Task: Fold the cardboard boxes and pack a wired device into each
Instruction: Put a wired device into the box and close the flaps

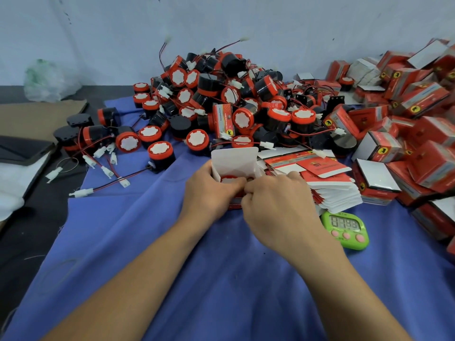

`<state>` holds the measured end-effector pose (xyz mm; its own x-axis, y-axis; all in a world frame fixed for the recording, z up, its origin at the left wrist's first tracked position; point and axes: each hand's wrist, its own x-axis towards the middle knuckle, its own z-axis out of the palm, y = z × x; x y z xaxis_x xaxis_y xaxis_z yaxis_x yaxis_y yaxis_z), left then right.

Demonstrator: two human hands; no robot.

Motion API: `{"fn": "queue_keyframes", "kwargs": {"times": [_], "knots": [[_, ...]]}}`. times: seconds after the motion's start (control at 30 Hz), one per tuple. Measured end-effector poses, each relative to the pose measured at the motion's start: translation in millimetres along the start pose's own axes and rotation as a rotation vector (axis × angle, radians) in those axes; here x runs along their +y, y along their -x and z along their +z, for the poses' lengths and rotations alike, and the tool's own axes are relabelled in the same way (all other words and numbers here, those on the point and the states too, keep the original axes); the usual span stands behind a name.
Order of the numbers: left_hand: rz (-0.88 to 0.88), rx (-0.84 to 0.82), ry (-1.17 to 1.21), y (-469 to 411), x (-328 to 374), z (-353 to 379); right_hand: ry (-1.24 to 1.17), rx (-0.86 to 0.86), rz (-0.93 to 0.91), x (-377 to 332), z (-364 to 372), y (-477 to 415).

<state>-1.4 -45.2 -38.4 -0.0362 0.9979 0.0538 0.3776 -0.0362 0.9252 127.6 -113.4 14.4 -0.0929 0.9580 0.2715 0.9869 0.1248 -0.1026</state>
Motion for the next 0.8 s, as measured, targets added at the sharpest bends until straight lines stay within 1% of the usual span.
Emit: {"fn": "queue_keyframes", "kwargs": {"times": [0.13,0.2,0.27,0.33,0.43,0.47,0.53,0.6,0.67,0.8], "knots": [[-0.001,0.004,0.011,0,0,1,-0.414,0.139,0.13,14,1,5],[0.011,0.017,0.012,0,-1,2,-0.523,0.205,0.214,22,2,3],[0.014,0.016,0.013,1,-1,1,-0.58,0.243,0.255,23,3,0],[0.014,0.003,0.027,1,0,1,-0.511,0.27,0.228,19,6,-1],[0.034,-0.021,0.053,2,1,0,-0.164,0.296,0.145,12,6,-4],[0.047,-0.028,0.057,3,0,0,-0.08,0.29,0.124,11,6,-5],[0.064,-0.038,0.064,4,-1,0,-0.001,0.208,0.092,11,9,-8],[0.075,-0.047,0.071,3,-2,-1,0.034,0.118,0.103,13,13,-11],[0.091,-0.065,0.075,3,-2,-3,0.011,0.1,0.153,14,17,-15],[0.118,-0.111,0.054,2,-1,-3,-0.23,0.207,0.307,14,24,-20]]}}
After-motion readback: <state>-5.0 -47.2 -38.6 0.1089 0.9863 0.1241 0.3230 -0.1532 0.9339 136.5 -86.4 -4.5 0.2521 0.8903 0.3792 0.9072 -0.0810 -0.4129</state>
